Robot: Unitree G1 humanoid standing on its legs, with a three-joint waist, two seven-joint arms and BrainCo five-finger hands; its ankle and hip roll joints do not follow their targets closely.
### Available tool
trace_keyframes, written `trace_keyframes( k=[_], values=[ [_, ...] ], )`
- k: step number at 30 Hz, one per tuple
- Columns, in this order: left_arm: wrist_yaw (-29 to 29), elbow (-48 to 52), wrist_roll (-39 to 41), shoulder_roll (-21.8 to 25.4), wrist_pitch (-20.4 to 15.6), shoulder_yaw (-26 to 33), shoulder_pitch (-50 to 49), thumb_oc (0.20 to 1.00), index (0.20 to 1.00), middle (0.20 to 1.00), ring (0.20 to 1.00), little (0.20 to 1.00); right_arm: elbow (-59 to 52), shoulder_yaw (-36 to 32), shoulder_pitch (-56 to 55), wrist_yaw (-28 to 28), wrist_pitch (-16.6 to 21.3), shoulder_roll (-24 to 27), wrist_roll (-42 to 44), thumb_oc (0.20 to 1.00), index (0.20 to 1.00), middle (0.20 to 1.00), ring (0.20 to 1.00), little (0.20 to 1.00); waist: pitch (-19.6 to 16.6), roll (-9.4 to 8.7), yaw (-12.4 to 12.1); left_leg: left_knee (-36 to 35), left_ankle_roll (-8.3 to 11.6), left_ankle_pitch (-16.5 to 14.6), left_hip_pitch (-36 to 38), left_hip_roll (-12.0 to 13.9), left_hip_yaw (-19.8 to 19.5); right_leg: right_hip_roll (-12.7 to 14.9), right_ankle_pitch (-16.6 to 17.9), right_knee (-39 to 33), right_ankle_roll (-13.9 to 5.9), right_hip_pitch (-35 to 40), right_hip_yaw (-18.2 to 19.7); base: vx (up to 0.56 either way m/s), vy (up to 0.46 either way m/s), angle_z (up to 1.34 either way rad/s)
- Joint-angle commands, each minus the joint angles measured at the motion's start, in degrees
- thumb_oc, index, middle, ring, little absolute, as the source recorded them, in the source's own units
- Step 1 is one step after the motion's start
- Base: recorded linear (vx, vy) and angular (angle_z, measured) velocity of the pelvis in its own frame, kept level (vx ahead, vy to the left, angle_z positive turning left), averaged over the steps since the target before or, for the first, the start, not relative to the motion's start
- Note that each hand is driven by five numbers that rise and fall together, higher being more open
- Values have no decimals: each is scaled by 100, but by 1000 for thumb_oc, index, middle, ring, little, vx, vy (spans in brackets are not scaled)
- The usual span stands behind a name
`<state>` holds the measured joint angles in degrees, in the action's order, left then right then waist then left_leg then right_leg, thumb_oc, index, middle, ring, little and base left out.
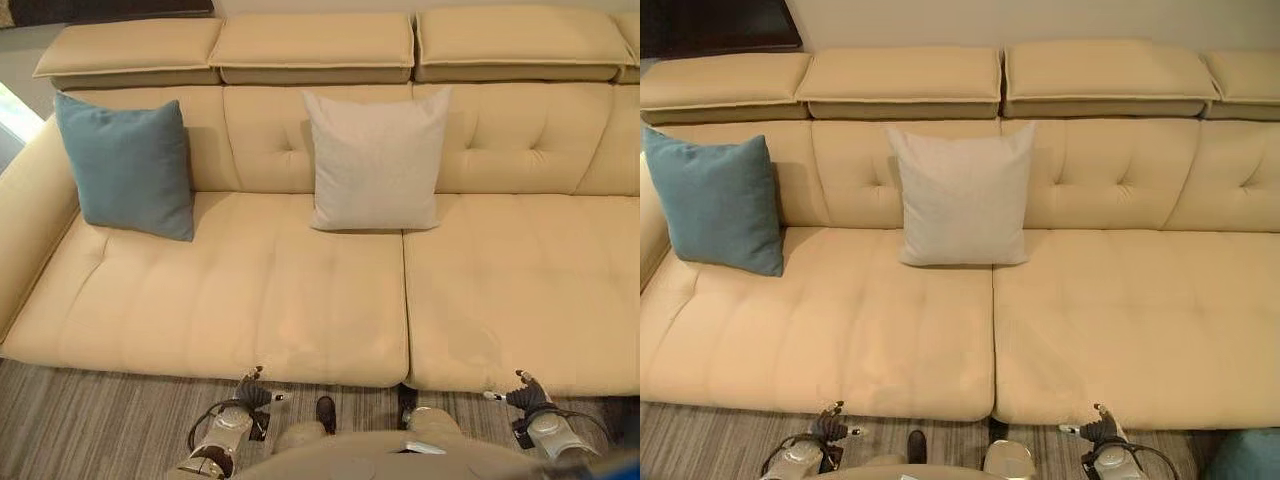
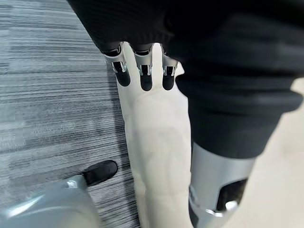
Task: Pick up all the scattered cushions and arrange them neatly on the sofa.
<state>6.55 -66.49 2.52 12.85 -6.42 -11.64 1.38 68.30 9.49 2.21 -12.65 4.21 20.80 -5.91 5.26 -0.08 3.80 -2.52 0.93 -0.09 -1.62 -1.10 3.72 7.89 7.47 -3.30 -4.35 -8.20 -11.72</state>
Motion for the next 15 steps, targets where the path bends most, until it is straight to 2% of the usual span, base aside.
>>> trace_keyframes(
  k=[1,3,4,5,6,9,11,12,13,15],
  values=[
    [35,-5,-341,245,-70,62,55,1000,1000,1000,1000,1000,22,157,310,-41,-101,-21,-113,1000,1000,1000,1000,1000,44,-227,-137,401,162,-548,-132,-49,-240,114,250,-16,-698,-433,37,-174,119,-35],
    [41,4,-335,277,-73,45,115,1000,1000,1000,1000,1000,40,175,342,-34,-144,-71,-122,1000,1000,1000,1000,1000,132,-240,-137,395,113,-483,-197,-57,-160,161,272,128,-754,-609,59,-290,120,-52],
    [22,13,-371,333,-44,6,167,1000,1000,1000,1000,1000,71,210,368,-35,-160,-88,-112,1000,1000,1000,1000,1000,196,-238,-152,433,28,-398,-344,-64,-112,130,59,438,-698,-628,109,-267,64,-62],
    [21,14,-371,333,-43,6,167,1000,1000,1000,1000,1000,71,210,368,-35,-160,-88,-112,1000,1000,1000,1000,1000,198,-241,-158,436,27,-402,-342,-65,-105,131,49,454,-699,-635,116,-346,89,-34],
    [9,-9,-402,371,-23,4,169,1000,1000,1000,1000,1000,109,228,314,4,-162,-110,-76,1000,1000,1000,1000,1000,218,-196,-234,400,-30,-301,-402,-49,-18,87,-308,927,-580,-479,98,-233,62,-20],
    [-9,-75,-431,417,-3,76,97,1000,1000,1000,1000,1000,210,227,206,34,-119,-136,-87,1000,1000,1000,1000,1000,102,-103,-388,266,-79,-123,-469,80,104,85,-830,1681,-471,-196,-145,-180,12,-31],
    [-26,-82,-450,437,-4,77,33,1000,1000,1000,1000,1000,190,203,155,58,-95,-145,-78,1000,1000,1000,1000,1000,-9,-176,-487,214,-40,-61,-515,52,147,60,-863,1521,-448,159,-120,-60,-138,-56],
    [-6,-104,-432,426,-10,117,-38,1000,1000,1000,1000,1000,128,207,135,45,-79,-150,-50,1000,1000,1000,1000,1000,-85,-297,-559,213,61,15,-571,81,218,-31,-910,932,-505,476,-155,-84,-272,-41],
    [4,-117,-423,416,-8,93,-9,1000,1000,1000,1000,1000,96,236,158,32,-62,-141,-11,1000,1000,1000,1000,1000,-69,-309,-525,278,128,78,-671,145,218,-174,-947,712,-453,441,-26,-106,-288,-33],
    [5,-123,-453,403,7,43,54,1000,1000,1000,1000,1000,77,246,176,16,-54,-116,37,1000,1000,1000,1000,1000,3,-322,-489,405,209,135,-810,221,191,-257,-933,540,-396,421,-36,-108,-150,1]
  ],
)
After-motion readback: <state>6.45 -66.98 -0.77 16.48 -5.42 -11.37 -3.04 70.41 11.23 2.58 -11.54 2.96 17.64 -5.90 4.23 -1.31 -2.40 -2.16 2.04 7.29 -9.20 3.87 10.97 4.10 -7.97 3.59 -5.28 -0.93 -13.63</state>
